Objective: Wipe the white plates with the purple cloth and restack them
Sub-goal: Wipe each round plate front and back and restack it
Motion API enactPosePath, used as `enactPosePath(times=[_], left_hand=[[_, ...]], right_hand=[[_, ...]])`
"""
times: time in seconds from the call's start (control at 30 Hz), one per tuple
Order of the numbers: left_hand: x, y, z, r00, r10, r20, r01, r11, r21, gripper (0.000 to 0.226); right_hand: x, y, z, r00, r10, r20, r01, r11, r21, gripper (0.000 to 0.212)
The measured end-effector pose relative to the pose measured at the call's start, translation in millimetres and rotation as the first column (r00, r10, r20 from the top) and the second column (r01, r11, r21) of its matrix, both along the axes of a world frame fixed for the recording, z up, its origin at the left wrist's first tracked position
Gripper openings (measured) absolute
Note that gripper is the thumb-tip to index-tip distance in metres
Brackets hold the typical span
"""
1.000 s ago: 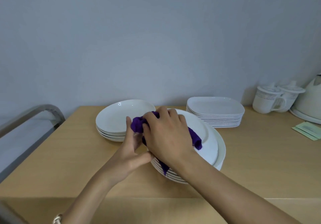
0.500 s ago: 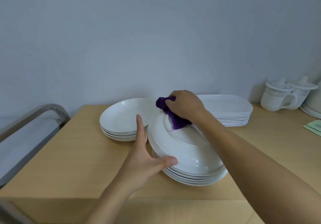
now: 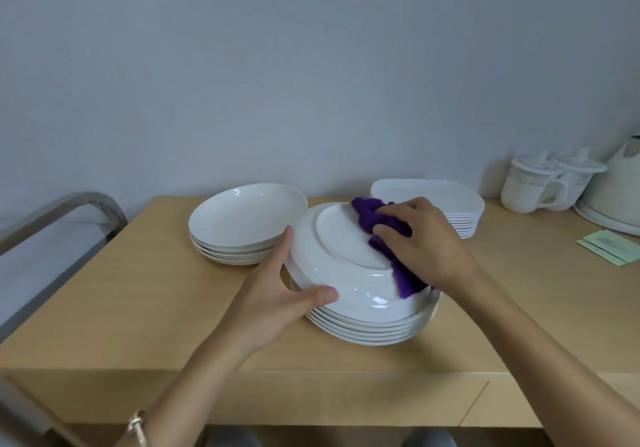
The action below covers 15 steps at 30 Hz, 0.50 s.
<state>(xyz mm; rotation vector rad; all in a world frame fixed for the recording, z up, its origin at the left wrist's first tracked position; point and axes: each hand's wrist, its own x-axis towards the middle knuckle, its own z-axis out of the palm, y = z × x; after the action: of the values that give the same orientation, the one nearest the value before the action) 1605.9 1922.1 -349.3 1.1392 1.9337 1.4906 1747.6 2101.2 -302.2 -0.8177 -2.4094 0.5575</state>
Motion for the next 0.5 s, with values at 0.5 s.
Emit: enactPosePath(times=[0.5], left_hand=[[-1.9, 1.2, 2.4, 1.0, 0.002, -0.007, -0.002, 1.0, -0.013, 0.134]], right_hand=[[-35.8, 2.5, 5.2, 0.999, -0.045, 0.018, 0.044, 0.998, 0.051, 0.031]])
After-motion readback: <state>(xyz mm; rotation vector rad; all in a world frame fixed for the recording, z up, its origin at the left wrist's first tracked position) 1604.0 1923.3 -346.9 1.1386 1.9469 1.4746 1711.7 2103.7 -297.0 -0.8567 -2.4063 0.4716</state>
